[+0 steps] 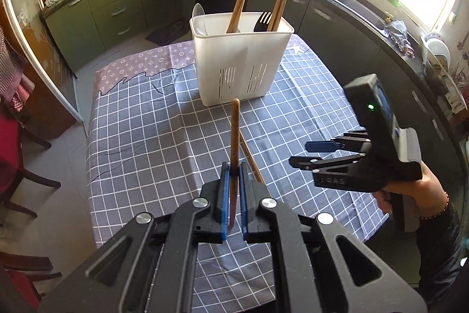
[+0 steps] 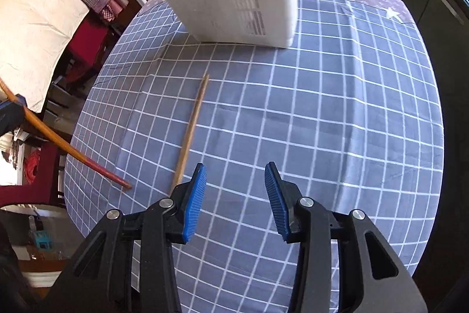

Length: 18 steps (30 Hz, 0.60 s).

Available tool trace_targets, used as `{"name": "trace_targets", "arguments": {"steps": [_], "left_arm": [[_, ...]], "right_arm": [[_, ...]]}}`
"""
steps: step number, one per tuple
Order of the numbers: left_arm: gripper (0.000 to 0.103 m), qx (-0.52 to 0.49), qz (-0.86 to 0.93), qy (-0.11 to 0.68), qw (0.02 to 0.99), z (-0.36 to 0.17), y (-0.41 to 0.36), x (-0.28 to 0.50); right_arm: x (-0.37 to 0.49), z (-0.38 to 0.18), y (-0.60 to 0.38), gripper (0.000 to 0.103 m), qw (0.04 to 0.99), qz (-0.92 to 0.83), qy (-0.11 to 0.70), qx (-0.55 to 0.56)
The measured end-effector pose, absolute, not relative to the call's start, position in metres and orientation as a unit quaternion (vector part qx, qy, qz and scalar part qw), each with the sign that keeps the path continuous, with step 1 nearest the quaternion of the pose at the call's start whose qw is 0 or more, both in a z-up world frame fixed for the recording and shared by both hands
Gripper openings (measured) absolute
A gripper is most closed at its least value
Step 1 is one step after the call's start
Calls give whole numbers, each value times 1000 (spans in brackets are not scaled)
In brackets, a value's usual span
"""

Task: Organize utensils
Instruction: 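Grasp the last wooden chopstick with the right tool while the left tool lifts its chopstick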

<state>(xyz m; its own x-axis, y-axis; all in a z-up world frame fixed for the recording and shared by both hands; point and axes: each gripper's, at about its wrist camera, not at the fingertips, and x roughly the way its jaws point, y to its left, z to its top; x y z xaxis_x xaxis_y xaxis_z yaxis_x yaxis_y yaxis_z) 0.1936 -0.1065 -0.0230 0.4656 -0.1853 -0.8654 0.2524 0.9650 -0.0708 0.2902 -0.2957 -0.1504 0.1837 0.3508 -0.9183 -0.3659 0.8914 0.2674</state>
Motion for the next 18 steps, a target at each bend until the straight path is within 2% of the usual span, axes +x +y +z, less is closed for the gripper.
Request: {"name": "trace_targets", "arguments": {"steps": [1,7,18], "left_arm": [[6,33,-129,499,856,-24,-105,193],[6,34,-139,494,858,-24,-100,190],[6,44,-154,485,860,-24,-98,186]], "right_arm": [[295,-151,-286,42,764,235,601,-12],[310,-160,-232,24,739,228,631,-58],[323,-185,-199,17,712,175,671,-114]]}}
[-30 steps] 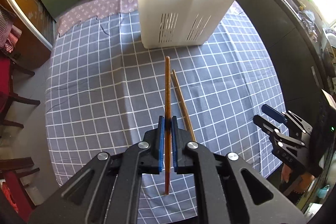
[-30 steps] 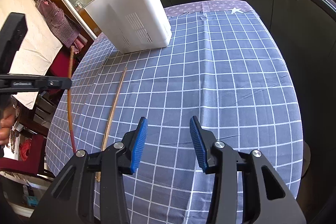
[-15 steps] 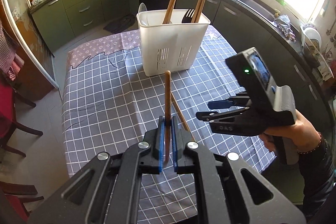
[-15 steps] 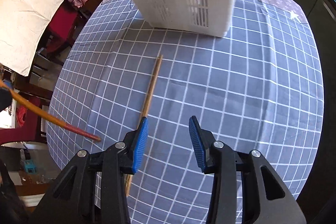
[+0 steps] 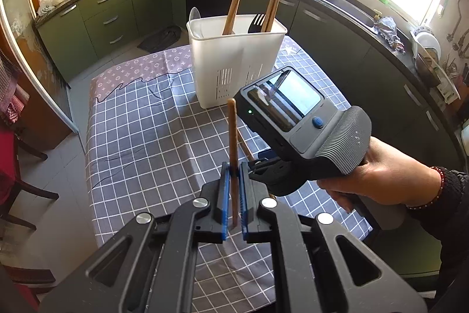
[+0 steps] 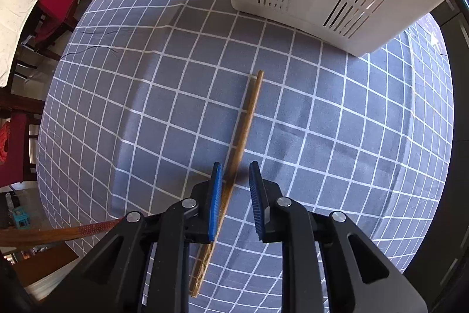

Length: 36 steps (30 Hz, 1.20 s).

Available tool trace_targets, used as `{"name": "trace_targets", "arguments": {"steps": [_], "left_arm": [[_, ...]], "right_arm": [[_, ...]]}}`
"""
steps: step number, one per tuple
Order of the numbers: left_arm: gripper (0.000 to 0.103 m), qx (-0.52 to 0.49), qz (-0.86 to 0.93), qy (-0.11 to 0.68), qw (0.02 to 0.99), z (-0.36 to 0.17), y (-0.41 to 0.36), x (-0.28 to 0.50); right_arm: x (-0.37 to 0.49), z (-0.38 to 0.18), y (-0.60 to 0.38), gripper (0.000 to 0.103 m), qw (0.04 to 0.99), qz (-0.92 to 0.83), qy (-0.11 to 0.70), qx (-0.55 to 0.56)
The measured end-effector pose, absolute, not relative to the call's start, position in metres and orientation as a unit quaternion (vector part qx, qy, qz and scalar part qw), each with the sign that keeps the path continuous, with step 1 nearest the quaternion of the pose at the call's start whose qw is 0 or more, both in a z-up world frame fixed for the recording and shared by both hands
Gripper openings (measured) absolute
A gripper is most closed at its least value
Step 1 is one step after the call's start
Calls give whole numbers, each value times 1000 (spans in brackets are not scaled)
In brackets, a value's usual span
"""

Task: Organize utensils
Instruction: 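Grasp the last wooden chopstick with the right tool while the left tool lifts its chopstick, then carry both chopsticks over the white holder and open both tools to drop them in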

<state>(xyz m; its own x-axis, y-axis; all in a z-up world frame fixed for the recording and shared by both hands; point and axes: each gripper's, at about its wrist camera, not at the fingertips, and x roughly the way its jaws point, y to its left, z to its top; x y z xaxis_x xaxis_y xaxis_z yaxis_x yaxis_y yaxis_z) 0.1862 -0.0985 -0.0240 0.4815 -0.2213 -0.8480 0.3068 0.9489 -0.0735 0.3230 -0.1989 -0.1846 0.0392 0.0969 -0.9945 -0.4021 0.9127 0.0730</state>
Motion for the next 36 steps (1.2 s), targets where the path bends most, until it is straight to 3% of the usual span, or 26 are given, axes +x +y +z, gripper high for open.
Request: {"name": "trace_targets", "arguments": {"steps": [10,15,28,36], "left_arm": [[6,50,-155,480,862,-24,-96,181],[6,47,-153,481,862,-23,-94,181],[7,53,-145,481,863,-22,-94,179],[7,66,-144,474,866,-22,-101,175]], "right_arm": [[318,-186,-187,7,717,173,663,-124],[314,-179,-211,7,726,189,654,-93],[242,-59,-309,7,848,222,481,-6],[218,-41,-337,7,870,215,444,-3]]}}
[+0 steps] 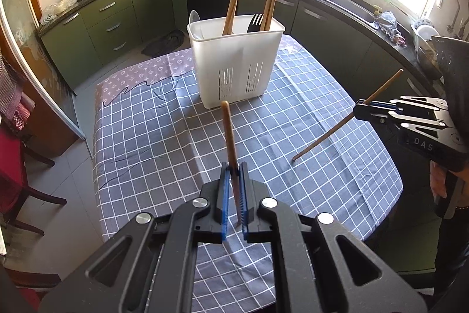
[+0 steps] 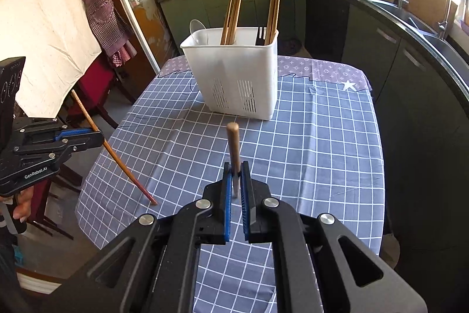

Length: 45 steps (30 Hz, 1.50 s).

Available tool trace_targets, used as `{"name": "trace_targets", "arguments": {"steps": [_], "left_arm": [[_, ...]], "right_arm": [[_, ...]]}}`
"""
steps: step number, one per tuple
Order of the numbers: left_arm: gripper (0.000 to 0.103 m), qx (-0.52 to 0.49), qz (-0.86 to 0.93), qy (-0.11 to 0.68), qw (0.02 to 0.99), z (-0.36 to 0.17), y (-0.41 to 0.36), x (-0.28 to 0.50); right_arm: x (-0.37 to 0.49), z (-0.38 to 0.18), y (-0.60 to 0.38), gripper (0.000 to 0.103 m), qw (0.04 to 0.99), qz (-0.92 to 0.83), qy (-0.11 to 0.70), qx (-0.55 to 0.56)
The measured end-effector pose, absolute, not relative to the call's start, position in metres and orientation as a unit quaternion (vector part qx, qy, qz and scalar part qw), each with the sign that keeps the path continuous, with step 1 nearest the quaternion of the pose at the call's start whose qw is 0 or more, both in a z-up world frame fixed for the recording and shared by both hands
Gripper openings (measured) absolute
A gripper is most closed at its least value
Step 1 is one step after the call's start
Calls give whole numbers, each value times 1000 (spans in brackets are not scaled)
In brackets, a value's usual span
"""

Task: Organize utensils
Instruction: 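Carry both chopsticks over the white holder and open both tools to drop them in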

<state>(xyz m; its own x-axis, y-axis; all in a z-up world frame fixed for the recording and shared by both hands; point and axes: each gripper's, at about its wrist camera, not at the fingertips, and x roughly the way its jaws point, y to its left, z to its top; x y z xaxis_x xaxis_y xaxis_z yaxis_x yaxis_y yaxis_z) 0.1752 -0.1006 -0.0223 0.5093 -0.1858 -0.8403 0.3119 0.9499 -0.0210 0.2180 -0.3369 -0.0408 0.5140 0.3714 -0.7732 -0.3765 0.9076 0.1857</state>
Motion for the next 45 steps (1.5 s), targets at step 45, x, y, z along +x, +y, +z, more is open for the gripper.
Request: {"name": "trace_targets", "arguments": {"steps": [45], "left_arm": [[6,40,-162,345,924,137,-125,227]], "right_arm": [[258,119,-338,7,914,236,331,9]]}}
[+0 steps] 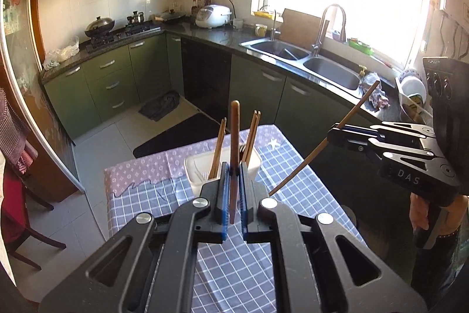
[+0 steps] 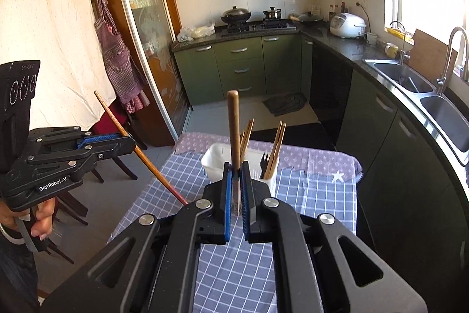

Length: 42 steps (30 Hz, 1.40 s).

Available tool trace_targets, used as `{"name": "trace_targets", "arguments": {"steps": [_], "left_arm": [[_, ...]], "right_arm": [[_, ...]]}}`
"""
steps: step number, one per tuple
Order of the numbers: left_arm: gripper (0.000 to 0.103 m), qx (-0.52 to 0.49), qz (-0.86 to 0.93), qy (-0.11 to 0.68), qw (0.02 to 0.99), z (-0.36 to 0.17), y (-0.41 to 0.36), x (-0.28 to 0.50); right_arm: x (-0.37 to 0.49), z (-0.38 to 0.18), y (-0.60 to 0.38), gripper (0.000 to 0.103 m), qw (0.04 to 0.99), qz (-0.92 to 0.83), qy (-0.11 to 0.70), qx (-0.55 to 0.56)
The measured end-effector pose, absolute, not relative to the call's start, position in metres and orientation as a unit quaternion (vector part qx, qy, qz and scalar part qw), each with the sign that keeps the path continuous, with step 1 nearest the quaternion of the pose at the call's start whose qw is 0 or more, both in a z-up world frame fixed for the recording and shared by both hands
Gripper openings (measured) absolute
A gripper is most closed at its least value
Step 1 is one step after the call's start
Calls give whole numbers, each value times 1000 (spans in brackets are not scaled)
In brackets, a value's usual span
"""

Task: Organize utensils
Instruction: 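Carry both chopsticks over the white holder and open both tools to drop them in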

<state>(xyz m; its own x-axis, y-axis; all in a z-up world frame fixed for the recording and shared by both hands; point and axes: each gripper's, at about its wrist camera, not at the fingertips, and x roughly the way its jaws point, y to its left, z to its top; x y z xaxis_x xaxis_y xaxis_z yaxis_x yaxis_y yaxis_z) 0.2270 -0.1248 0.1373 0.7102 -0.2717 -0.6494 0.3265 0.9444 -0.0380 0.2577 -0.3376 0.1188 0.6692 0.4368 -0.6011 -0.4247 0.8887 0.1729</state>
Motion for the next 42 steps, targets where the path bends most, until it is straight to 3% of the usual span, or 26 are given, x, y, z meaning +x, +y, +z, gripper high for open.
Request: {"name": "trace_targets", "arguments": {"steps": [8,29,30,33,38,42], "left_arm": [[6,37,-135,316,938,143,-127,284],[7,52,-139,398,906,29,-124,352],[10,56,-139,394,907,27,-124,352],[38,59,-138,379,913,28,-122,347],[56,50,-141,346,926,37,-114,323],[80,21,-148,307,940,40,-99,278]], "right_arm": [[322,141,-337,7,921,220,321,34],[404,19,-303,7,880,219,422,3],[403,20,-304,8,881,218,420,3],[396,25,-309,10,884,220,412,8],[365,40,-321,28,891,229,391,22],[320,38,-337,42,897,241,368,38]]}}
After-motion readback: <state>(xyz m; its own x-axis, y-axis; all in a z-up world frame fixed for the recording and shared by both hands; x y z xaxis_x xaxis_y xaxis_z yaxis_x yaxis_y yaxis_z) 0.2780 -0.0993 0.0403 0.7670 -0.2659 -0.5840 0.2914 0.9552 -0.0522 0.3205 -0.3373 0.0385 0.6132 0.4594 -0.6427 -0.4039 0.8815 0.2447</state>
